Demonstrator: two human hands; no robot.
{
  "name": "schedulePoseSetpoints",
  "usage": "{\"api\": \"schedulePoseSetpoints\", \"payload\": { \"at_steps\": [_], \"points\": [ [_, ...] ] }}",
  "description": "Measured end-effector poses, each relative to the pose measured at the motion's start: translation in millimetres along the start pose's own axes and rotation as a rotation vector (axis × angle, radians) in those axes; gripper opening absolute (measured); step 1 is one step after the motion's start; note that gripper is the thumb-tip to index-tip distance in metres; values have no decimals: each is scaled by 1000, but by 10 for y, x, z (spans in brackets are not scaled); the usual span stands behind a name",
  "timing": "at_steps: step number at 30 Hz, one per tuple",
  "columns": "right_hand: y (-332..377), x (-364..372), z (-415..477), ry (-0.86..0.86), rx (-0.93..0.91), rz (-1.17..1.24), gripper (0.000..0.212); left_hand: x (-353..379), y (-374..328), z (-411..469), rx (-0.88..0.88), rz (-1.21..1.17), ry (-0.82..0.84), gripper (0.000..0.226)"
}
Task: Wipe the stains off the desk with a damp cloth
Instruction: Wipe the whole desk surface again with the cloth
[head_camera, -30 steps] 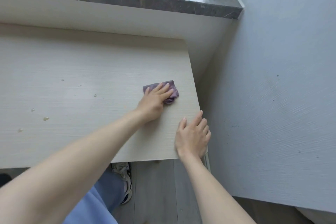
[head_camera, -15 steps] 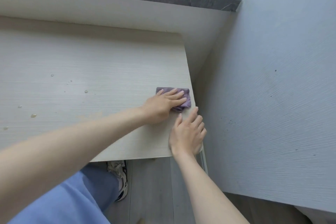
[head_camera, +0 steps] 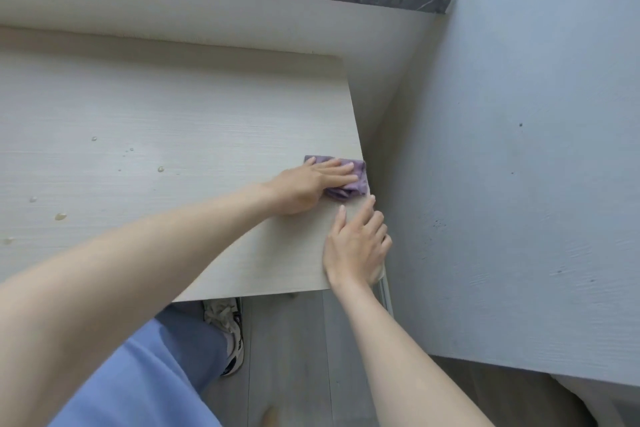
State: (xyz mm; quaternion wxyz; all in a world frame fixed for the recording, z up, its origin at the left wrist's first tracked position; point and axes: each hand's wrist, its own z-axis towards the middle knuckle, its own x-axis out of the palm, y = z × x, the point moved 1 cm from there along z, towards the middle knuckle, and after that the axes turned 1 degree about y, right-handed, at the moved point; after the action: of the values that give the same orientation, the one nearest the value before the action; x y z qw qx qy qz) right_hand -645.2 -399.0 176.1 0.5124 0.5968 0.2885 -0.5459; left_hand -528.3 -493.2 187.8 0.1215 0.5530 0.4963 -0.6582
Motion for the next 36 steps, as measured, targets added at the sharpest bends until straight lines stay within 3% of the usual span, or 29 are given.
{"api": "schedulePoseSetpoints", "payload": {
  "at_steps": [4,7,9,12,15,18,23,28,33,36],
  "points": [
    [-74,-141,58,184,27,219,50,54,-322,3,-262,-86,-201,67],
    [-211,-214,246,365,183,624,37,280,-649,-176,-171,-77,-118,67],
    [-363,-241,343,351,290,782,23,336,-637,-380,-55,-78,-23,73],
    [-628,-281,328,373,415,799,27,249,-391,-451,-11,-99,-30,71],
    [-834,-372,167,639,577,791,29,223,-422,-368,-227,-123,-183,70],
    [-862,-410,29,813,628,846,21,379,-751,-492,-227,-111,-174,68],
    [-812,-380,-105,788,703,1018,28,425,-707,-826,13,-81,30,67],
    [-794,-481,-114,808,738,1104,39,403,-878,-691,-208,-92,-120,67],
    [-851,-521,-43,709,803,1100,48,654,-1189,-969,-6,-52,51,75],
    [-795,-580,-42,677,741,952,46,512,-1012,-814,-40,-48,61,64]
  ]
}}
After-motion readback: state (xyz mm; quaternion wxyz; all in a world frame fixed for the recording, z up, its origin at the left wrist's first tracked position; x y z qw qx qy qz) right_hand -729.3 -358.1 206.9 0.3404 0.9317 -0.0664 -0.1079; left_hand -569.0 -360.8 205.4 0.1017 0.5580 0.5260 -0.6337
